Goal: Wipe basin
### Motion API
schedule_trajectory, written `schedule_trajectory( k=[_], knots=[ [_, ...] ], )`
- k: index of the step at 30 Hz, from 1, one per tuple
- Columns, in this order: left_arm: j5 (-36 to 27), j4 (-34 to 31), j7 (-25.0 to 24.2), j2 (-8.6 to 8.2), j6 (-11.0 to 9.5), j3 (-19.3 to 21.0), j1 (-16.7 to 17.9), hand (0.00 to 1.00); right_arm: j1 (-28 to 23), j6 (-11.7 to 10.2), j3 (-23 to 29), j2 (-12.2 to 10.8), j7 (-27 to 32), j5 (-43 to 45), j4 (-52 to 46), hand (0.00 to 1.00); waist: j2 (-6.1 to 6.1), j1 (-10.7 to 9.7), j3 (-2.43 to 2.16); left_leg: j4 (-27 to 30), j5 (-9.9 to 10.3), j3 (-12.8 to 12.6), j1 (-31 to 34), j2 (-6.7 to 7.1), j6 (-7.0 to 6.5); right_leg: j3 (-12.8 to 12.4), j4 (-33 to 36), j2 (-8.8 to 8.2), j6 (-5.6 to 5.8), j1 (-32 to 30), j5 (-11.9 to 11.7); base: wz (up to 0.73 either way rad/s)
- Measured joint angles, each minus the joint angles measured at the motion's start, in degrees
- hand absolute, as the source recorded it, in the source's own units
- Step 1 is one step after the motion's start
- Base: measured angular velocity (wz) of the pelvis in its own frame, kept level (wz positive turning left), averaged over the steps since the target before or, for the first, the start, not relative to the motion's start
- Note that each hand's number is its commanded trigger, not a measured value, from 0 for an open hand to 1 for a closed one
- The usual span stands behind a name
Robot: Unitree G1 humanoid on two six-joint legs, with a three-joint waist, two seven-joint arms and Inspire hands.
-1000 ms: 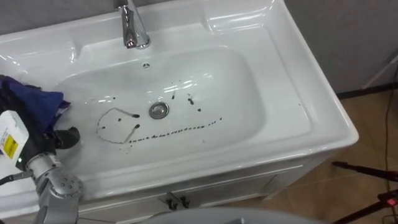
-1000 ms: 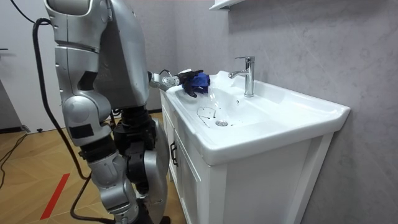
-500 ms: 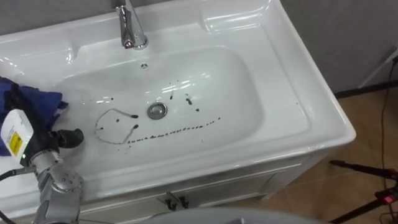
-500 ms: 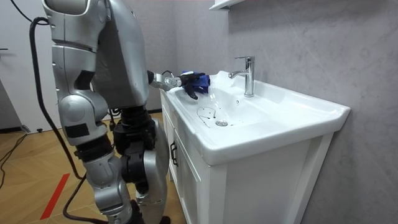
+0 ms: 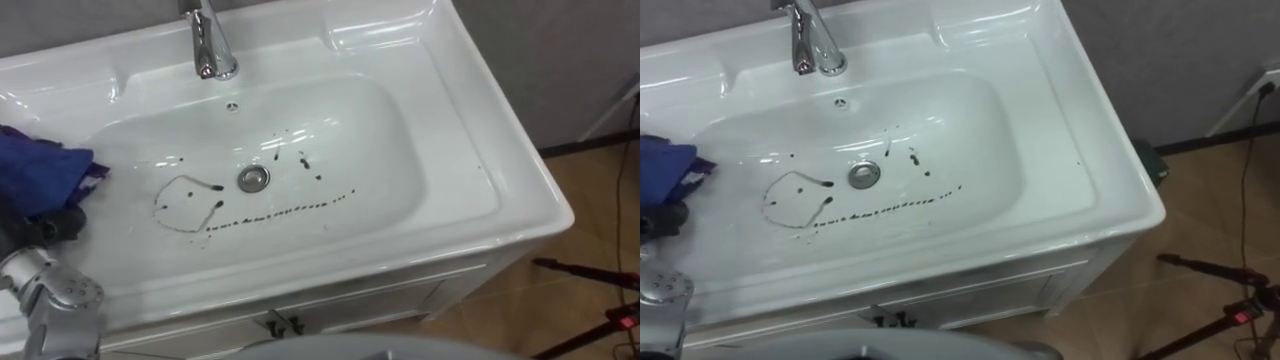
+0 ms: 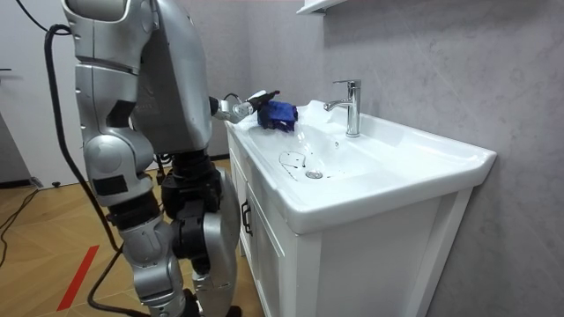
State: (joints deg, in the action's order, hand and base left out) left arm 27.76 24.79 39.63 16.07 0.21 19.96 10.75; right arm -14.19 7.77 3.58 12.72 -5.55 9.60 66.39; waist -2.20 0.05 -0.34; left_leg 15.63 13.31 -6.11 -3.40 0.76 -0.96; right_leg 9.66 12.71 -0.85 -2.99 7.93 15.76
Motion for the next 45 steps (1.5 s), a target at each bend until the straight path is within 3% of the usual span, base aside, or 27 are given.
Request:
schedule_trajectory(
  k=[11, 13, 19, 27, 32, 40, 45],
  knots=[
    [0.0, -0.3, 0.2, 0.47, 2.3, 0.4, 0.0, 0.0, 0.0, 1.1, 0.0, 0.0, 0.0, 0.0, -0.1, 0.0, -0.55, 0.6, -0.14, 0.0, 0.0, 0.1, 0.3, 0.02, 0.0, 0.1, 0.0, 0.01, 0.0, -0.2, 0.0, 0.0],
    [0.0, -0.6, 0.2, 0.47, 2.3, 0.4, 0.1, 0.0, 0.0, 1.1, 0.0, 0.0, 0.0, 0.0, -0.1, 0.0, -0.15, 0.6, -0.3, 0.0, 0.0, 0.2, 0.3, 0.03, 0.0, 0.1, 0.0, 0.01, 0.0, -0.2, 0.0, 0.0],
    [-0.1, -0.7, -0.3, 0.43, 2.7, 0.4, 0.1, 0.0, 0.0, 1.2, 0.0, 0.0, 0.0, 0.1, -0.4, 0.0, 0.53, 0.6, -0.05, 0.0, 0.0, 0.4, 0.3, 0.05, 0.0, 0.4, -0.1, -0.02, 0.0, -0.1, 0.0, 0.01],
    [2.5, -0.9, -4.4, 0.41, 4.4, 0.1, 0.0, 0.0, -0.5, 2.3, 0.1, 0.0, -0.9, 0.0, -3.0, 0.0, 0.17, 0.4, -0.11, 0.5, 0.0, 0.8, 0.4, 0.03, 0.0, 1.3, 0.0, -0.07, -0.02, 0.3, 0.0, 0.04],
    [9.2, -1.7, -7.8, 0.4, 6.6, 0.1, -1.7, 0.0, -1.0, 2.3, 0.1, 0.1, -1.5, 0.2, -4.4, 0.0, 0.11, 0.3, -0.05, 1.0, 0.0, 1.5, 0.8, 0.05, 0.0, 1.5, 0.1, -0.02, -0.02, 0.4, 0.0, 0.04],
    [11.4, -3.7, -11.1, 0.42, 9.5, 0.2, -2.8, 0.0, -1.7, 3.0, 0.1, 0.0, -1.5, 0.2, -4.3, 0.0, -0.19, 0.3, -0.14, 1.9, 0.0, 1.4, 1.7, -0.01, 0.0, 1.7, 0.1, -0.02, -0.03, -0.1, 0.0, 0.01],
    [12.9, -4.1, -15.5, 2.13, 10.5, 0.2, -4.5, 0.0, -2.1, 3.6, 0.2, 0.0, -1.5, 0.3, -4.2, 0.0, -0.2, 0.5, 0.06, 2.3, 0.0, 1.3, 2.0, -0.1, 0.0, 1.6, 0.9, -0.01, -0.14, -0.5, 0.1, 0.02]
  ],
)
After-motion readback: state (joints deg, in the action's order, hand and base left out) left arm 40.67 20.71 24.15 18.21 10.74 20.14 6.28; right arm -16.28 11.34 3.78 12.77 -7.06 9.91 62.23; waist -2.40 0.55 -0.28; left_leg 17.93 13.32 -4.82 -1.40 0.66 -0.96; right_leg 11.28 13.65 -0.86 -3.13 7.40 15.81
